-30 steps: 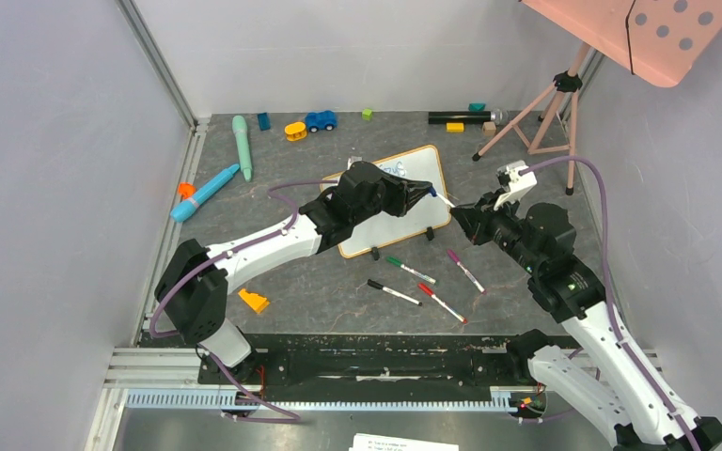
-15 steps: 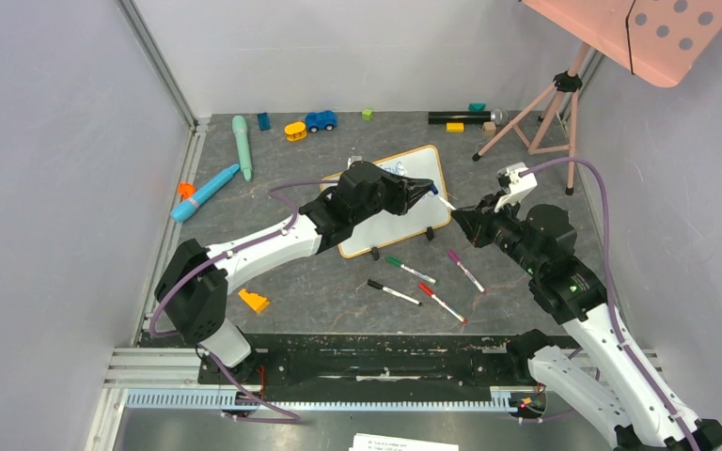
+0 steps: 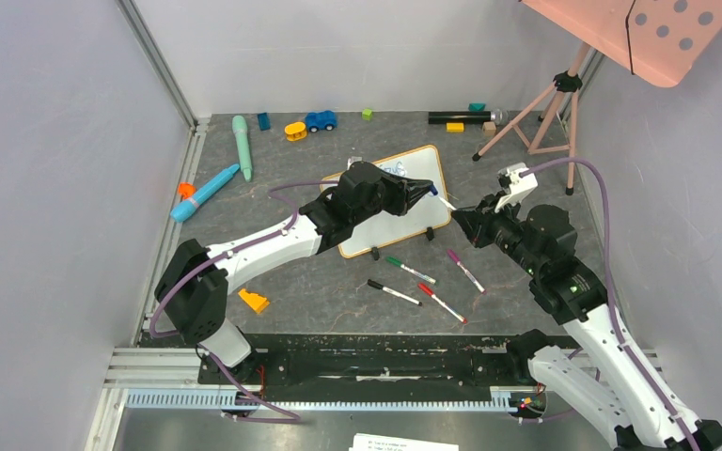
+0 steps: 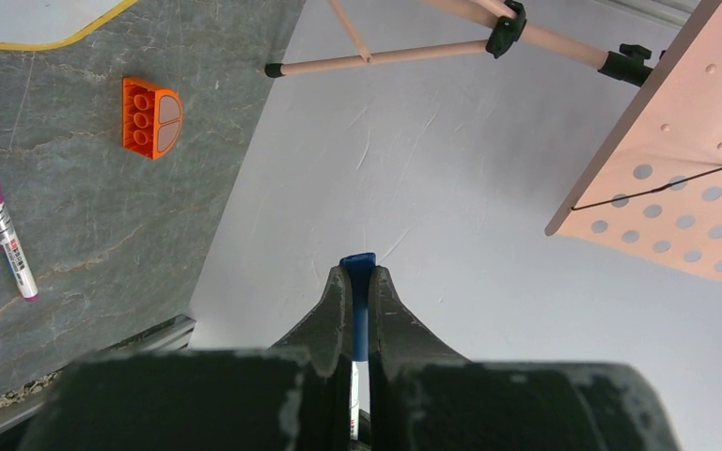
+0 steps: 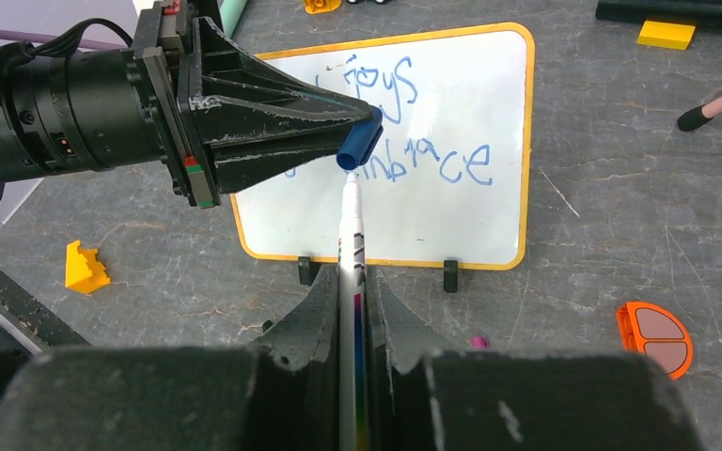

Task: Write a sentence on the whiteboard
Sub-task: Insert the whiteboard marker without the cap into the pen cap.

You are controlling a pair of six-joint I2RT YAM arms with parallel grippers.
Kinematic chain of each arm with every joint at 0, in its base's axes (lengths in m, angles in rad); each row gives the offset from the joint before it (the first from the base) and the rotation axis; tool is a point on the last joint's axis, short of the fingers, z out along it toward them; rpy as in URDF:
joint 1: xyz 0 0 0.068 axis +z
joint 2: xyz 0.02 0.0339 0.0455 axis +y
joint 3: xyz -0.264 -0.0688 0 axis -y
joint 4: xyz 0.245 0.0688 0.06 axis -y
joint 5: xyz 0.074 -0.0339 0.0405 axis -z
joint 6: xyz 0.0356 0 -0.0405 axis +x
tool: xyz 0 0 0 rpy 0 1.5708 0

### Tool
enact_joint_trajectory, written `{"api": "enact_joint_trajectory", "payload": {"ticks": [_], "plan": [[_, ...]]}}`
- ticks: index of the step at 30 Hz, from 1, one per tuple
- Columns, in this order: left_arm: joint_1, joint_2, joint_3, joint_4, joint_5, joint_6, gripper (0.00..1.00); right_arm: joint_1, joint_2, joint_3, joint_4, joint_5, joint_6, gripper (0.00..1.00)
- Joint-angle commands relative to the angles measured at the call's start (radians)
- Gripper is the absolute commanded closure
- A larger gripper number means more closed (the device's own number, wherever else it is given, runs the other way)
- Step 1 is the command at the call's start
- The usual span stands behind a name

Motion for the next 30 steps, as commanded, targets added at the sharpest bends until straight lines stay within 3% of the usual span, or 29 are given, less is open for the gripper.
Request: {"api": "enact_joint_trajectory", "payload": {"ticks": [1, 30], "plan": [[-0.005, -0.006, 0.018, 0.019, -0.021, -0.004, 0.98, -0.001, -0.012, 0.001, 0.019, -0.003, 0.002, 1.00], [-0.007, -0.004, 0.015, 0.004, -0.012, 0.037, 0.98, 0.000, 0.010, 0.012, 0.040, -0.004, 0.000, 1.00]]}}
